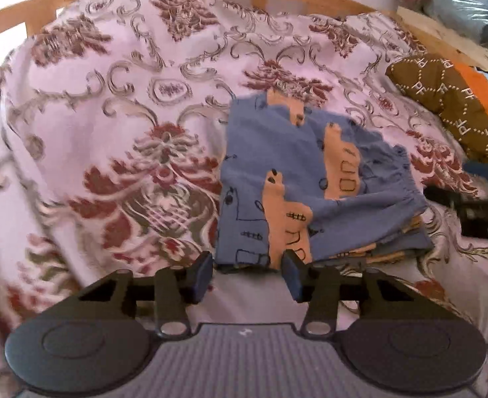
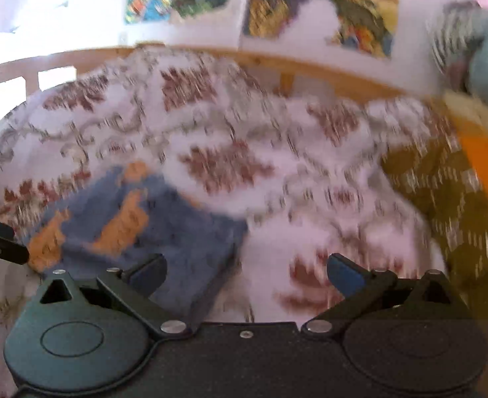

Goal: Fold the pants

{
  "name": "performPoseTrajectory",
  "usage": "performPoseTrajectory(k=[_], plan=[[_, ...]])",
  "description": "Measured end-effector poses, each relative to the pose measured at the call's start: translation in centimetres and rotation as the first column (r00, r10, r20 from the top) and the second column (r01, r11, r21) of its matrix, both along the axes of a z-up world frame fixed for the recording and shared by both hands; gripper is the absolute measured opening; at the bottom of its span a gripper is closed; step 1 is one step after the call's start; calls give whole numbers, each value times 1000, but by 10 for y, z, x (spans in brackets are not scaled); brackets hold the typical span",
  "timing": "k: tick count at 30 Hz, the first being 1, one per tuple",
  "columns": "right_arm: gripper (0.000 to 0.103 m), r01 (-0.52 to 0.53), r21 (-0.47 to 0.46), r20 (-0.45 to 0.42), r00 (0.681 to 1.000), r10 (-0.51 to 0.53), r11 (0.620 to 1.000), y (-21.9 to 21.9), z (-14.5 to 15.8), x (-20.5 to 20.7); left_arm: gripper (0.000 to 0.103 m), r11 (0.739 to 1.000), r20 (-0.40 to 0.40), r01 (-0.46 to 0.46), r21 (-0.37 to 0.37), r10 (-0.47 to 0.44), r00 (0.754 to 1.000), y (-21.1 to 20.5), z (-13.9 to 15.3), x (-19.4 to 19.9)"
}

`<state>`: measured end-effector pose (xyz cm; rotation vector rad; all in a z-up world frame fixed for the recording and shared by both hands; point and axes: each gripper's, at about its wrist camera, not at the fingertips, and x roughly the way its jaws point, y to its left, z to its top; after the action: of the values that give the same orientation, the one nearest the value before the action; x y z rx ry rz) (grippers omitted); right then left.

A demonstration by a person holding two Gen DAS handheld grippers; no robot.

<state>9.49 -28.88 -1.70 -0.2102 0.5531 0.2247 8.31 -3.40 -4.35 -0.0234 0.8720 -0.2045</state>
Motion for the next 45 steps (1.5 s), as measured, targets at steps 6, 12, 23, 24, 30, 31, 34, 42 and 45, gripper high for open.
performPoseTrajectory(k=[6,12,23,24,30,31,34,42,45], plan=[[102,-174,105,-62,982,181,979,40,16,88,69,1000,182,14,10,-16,983,-4,21,13],[102,-309,71,-186,930,317,948,105,-18,147,61,993,62,-58,-102,65,996,10,-24,34],[102,-71,302,-192,972,133,951,36,-8,168,68,999,102,-16,-42,20,995,2,-31,24],[102,-34,348,-189,976,106,937,24,-3,155,71,998,94,-24,-50,29,995,4,-28,24],[102,40,284,-147,989,2,958,-4,-8,53,91,994,111,-53,-100,65,992,9,-18,15],[102,48,241,-151,989,-12,969,-2,-15,38,93,996,101,-38,-85,47,994,5,-21,15],[102,79,30,-192,979,-72,996,10,-44,23,96,1000,92,-11,-22,13,996,-6,-29,11],[102,109,148,-133,987,-89,983,-7,-27,-3,103,991,52,70,113,-76,996,-23,-29,-3],[102,94,179,-105,992,-76,979,-12,-15,-13,103,992,36,71,104,-76,996,-21,-23,-7]])
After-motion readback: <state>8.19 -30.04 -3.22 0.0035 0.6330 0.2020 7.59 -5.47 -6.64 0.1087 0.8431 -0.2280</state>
